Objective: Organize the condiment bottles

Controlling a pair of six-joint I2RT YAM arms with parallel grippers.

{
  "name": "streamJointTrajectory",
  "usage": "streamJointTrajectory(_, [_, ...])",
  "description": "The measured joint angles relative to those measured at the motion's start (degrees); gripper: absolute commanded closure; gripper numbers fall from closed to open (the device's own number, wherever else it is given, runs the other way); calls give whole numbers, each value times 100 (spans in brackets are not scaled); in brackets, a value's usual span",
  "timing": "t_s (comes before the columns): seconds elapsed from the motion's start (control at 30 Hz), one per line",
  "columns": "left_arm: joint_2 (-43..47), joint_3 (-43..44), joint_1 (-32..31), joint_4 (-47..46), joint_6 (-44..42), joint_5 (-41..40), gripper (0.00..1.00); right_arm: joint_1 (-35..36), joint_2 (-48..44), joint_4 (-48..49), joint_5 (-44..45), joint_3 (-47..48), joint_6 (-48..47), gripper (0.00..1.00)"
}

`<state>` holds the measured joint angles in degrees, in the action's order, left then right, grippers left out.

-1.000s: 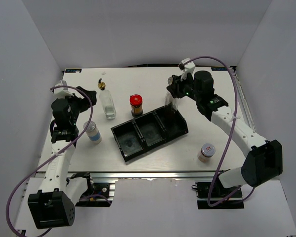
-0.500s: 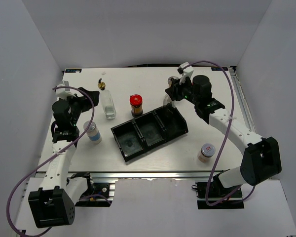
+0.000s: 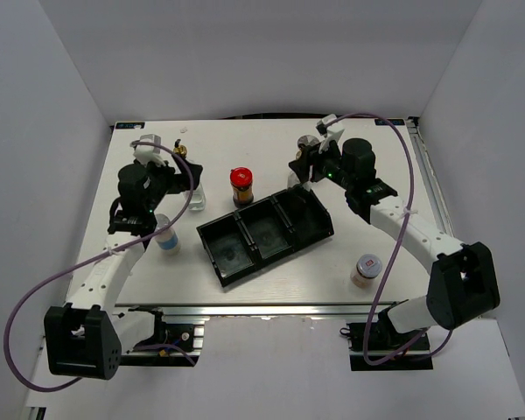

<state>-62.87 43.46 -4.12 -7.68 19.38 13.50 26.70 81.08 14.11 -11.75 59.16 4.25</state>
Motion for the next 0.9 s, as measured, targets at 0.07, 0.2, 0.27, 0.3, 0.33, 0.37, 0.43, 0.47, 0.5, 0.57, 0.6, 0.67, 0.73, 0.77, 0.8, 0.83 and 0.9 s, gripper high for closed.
streamJointTrajectory(0.07, [-68, 125, -205, 66, -162, -232, 2, 0, -26, -7, -31, -2, 57, 28])
streamJointTrajectory(0.2, [-280, 358, -400, 149, -361, -673, 2, 0, -157, -63, -61, -2, 111, 11])
streamJointTrajectory(0.27, [-389, 433, -413, 166, -404, -866, 2, 0, -251, -83, -66, -2, 131, 11])
streamJointTrajectory(0.3, [-428, 446, -417, 164, -415, -944, 2, 0, -308, -101, -66, -2, 131, 11])
streamJointTrajectory(0.33, [-468, 450, -422, 164, -422, -1029, 2, 0, -356, -111, -66, -2, 133, 11])
streamJointTrajectory(0.37, [-509, 457, -422, 162, -433, -1099, 2, 0, -407, -120, -63, -2, 136, 11])
streamJointTrajectory(0.43, [-595, 472, -422, 153, -437, -1213, 2, 0, -514, -164, -42, -2, 133, 11])
streamJointTrajectory(0.47, [-638, 483, -422, 144, -442, -1255, 2, 0, -568, -212, -17, -2, 133, 11])
streamJointTrajectory(0.5, [-682, 505, -422, 144, -450, -1285, 2, 0, -619, -262, 31, -2, 129, 11])
streamJointTrajectory(0.57, [-761, 562, -424, 127, -474, -1327, 4, 0, -756, -420, 175, -2, 122, 11])
streamJointTrajectory(0.6, [-796, 599, -424, 120, -496, -1351, 5, 0, -828, -479, 247, -2, 116, 11])
streamJointTrajectory(0.67, [-863, 691, -426, 109, -544, -1386, 6, 0, -1032, -531, 404, -57, 101, 10])
streamJointTrajectory(0.73, [-964, 774, -426, 11, -612, -1427, 9, 0, -1283, -595, 546, -144, 74, 11])
streamJointTrajectory(0.77, [-1025, 802, -426, -42, -651, -1451, 11, 0, -1399, -619, 632, -181, 63, 11])
streamJointTrajectory(0.8, [-1106, 828, -426, -96, -688, -1480, 13, 0, -1521, -669, 719, -212, 48, 11])
streamJointTrajectory(0.83, [-1200, 859, -426, -131, -723, -1510, 15, 0, -1637, -693, 807, -256, 39, 11])
streamJointTrajectory(0.9, [-1410, 929, -426, -140, -787, -1578, 24, 0, -1873, -756, 1021, -365, 28, 11])
